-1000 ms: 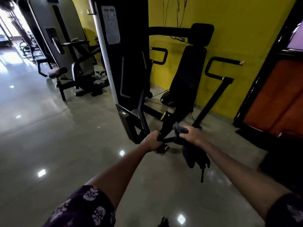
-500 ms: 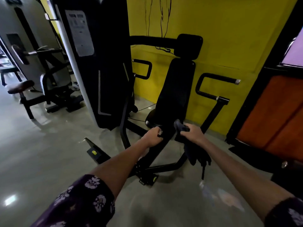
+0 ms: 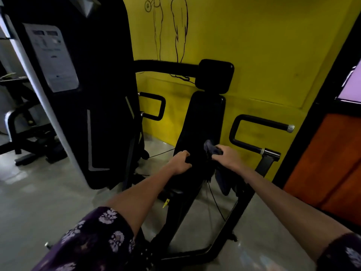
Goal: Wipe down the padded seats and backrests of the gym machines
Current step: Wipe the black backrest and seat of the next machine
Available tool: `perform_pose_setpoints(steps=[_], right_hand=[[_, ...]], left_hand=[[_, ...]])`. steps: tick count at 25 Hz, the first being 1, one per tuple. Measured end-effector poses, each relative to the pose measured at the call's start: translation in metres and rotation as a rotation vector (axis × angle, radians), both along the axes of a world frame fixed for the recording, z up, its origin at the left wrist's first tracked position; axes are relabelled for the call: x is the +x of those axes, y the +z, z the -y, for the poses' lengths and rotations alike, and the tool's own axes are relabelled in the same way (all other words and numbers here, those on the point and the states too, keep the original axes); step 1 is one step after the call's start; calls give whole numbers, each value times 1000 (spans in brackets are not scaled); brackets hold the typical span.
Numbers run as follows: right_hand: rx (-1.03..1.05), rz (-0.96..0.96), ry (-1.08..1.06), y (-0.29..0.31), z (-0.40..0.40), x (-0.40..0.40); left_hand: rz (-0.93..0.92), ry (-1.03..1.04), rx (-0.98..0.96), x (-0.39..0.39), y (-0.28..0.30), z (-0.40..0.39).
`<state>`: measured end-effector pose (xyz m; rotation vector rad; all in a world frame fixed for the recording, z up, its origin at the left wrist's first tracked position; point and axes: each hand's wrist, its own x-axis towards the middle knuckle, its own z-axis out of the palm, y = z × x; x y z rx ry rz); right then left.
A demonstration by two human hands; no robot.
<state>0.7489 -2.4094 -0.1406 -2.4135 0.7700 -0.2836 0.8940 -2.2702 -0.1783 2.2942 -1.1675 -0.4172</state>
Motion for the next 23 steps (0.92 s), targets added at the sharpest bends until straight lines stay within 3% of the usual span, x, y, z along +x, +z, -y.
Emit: perform_pose_setpoints(steps=[6,14,23], right_hand=[[24,20,15,32,86,84],[-97,93,54,60,206,148],[-400,60,191,124,384,234]], left_hand=[[-79,-68,-21,100,22,90],[-149,-83,-76,161,12,192],[-147,192,-212,203,4,348]])
